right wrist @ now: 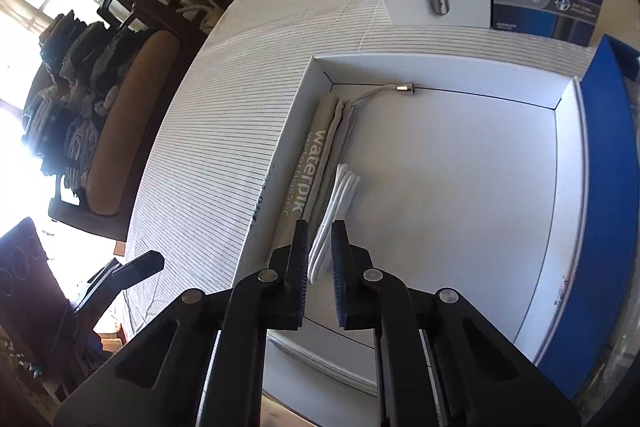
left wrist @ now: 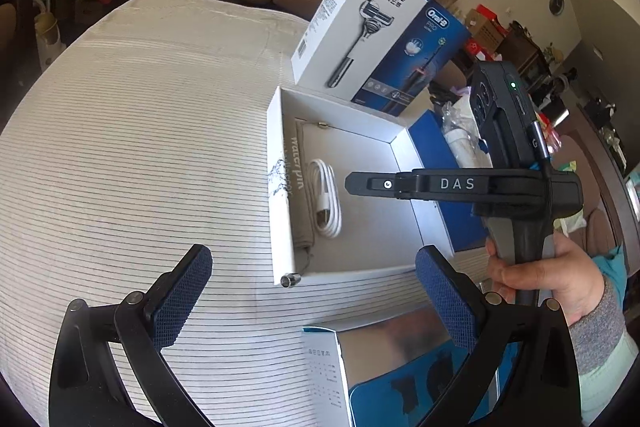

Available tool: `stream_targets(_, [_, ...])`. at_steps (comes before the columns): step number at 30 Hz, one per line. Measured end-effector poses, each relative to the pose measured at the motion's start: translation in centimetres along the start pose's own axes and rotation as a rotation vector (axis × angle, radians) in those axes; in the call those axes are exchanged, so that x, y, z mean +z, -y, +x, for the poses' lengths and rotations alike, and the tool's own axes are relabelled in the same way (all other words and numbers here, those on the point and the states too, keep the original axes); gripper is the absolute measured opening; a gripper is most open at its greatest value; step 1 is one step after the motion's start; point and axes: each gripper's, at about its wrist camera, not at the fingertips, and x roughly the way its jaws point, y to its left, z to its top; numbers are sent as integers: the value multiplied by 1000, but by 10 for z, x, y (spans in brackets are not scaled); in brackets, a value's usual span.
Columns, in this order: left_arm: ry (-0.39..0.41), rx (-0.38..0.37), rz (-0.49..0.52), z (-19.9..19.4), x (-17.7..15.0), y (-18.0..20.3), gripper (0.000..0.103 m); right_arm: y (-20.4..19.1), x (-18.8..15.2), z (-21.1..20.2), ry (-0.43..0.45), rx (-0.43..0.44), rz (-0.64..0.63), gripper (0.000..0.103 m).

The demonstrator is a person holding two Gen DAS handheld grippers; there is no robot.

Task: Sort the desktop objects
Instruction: 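Reach the right tool into the white box toward the white USB cable, then close the right tool on the coiled white USB cable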

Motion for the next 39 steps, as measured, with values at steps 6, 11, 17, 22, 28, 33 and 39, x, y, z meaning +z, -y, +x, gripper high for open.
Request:
stream_targets(6, [9, 0, 53, -5, -2, 8, 103, 10, 1, 10, -7, -12, 89, 16])
stream_targets(11, [0, -11, 47, -4, 0, 6, 103, 8, 3, 23, -22, -70, 82, 39])
stream_targets(17, [0, -16, 65, -5, 0, 13, 103, -1, 3, 34, -51, -146, 42, 46])
stream_targets(22, [-12, -9, 67, -4, -2, 13, 103, -19, 2, 42, -69, -214, -23, 41])
stream_targets(28, [-7, -22, 68, -6, -2, 13, 103, -25, 0, 29, -46, -229, -63, 7])
stream_targets(33, [-10, -36, 105, -3, -5, 22, 103, -27, 2, -8, -6, -173, -66, 1])
stream_targets(39, [-28, -10, 142, 0, -12, 30, 103, -19, 0, 0, -38, -169, -47, 21])
